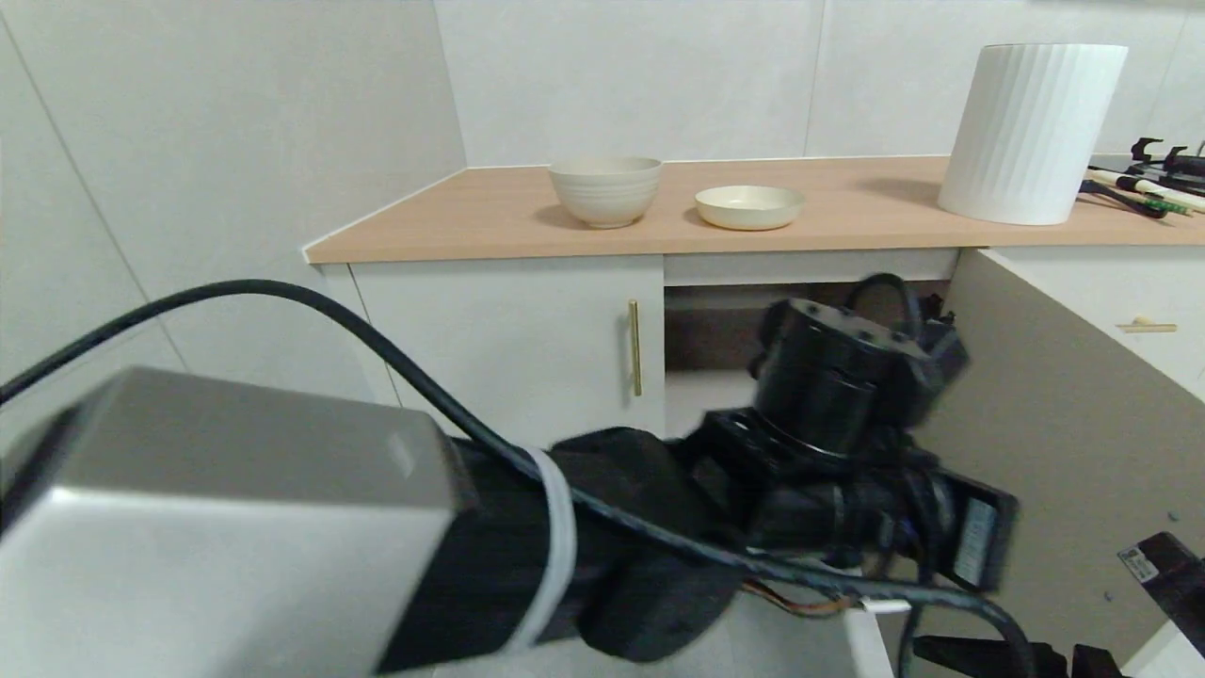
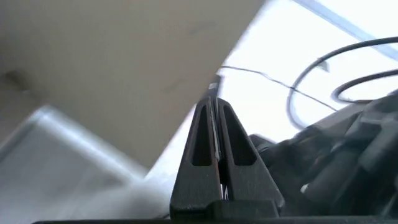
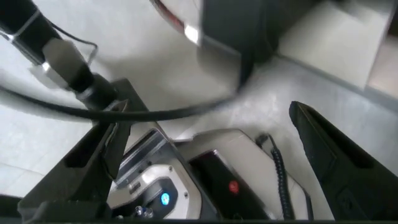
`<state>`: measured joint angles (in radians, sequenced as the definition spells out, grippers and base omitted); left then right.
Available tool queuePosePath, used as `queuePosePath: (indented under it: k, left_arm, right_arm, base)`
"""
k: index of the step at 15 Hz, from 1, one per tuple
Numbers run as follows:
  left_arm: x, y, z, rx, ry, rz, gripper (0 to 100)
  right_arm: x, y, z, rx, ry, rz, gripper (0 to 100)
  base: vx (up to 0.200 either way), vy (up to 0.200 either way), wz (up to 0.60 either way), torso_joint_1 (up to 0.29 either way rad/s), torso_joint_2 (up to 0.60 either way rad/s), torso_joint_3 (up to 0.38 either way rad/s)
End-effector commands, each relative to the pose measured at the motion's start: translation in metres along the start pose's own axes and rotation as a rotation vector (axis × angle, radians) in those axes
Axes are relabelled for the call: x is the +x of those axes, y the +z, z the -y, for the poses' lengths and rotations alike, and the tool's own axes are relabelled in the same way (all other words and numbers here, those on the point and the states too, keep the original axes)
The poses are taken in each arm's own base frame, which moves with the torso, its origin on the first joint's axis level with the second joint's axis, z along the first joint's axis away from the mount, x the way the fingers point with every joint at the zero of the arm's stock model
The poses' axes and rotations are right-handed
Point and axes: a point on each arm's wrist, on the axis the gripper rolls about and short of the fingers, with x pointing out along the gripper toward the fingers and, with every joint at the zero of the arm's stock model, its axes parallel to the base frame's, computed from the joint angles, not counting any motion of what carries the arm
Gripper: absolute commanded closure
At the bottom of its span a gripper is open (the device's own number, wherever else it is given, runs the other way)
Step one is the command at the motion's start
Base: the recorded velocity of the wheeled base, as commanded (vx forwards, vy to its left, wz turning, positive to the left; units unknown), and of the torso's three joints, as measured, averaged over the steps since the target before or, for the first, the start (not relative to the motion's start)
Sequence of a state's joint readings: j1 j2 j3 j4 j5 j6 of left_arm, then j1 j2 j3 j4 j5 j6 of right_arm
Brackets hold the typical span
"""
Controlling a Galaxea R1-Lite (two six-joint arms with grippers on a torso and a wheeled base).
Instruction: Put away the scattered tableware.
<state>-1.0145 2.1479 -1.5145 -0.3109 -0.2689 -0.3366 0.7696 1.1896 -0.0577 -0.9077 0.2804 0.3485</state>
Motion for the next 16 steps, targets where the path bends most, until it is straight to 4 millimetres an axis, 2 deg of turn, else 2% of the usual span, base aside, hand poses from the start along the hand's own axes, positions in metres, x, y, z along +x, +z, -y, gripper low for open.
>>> queuePosePath:
  k: [1,4,6,9,10,12,14,15,16]
  left_arm:
    - [-0.078,0.025,-0.043,-0.041,0.157,0.126,100]
    - [-0.134,0.015,-0.081,-0.065,0.283,0.225,100]
    - [-0.159,0.007,-0.088,-0.062,0.335,0.272,100]
    - [-0.221,0.003,-0.090,-0.045,0.478,0.355,100]
    - [-0.240,0.002,-0.090,-0.027,0.522,0.371,100]
    - [-0.273,-0.002,-0.082,0.015,0.594,0.386,100]
    - [-0.292,-0.004,-0.069,0.036,0.617,0.399,100]
    - [-0.306,-0.006,-0.055,0.034,0.625,0.403,100]
    - [-0.310,-0.007,-0.052,0.031,0.627,0.400,100]
  right_arm:
    - [0.005,0.003,0.000,0.000,0.000,-0.001,0]
    - [0.015,0.015,0.001,-0.004,-0.009,0.023,0]
    - [0.030,0.031,0.010,0.003,-0.073,0.052,0]
    - [0.066,0.077,0.048,-0.054,-0.226,0.113,0]
    - [0.074,0.092,0.057,-0.078,-0.285,0.113,0]
    - [0.086,0.126,0.057,-0.084,-0.377,0.123,0]
    - [0.086,0.149,0.052,-0.076,-0.423,0.112,0]
    - [0.086,0.166,0.047,-0.079,-0.415,0.118,0]
    - [0.086,0.171,0.046,-0.082,-0.411,0.132,0]
  base:
    - [0.000,0.000,0.00,0.000,0.00,0.000]
    - [0.000,0.000,0.00,0.000,0.00,0.000]
    - [0.000,0.000,0.00,0.000,0.00,0.000]
    - [0.000,0.000,0.00,0.000,0.00,0.000]
    - [0.000,0.000,0.00,0.000,0.00,0.000]
    - [0.000,0.000,0.00,0.000,0.00,0.000]
    - [0.000,0.000,0.00,0.000,0.00,0.000]
    - [0.000,0.000,0.00,0.000,0.00,0.000]
    - [0.000,0.000,0.00,0.000,0.00,0.000]
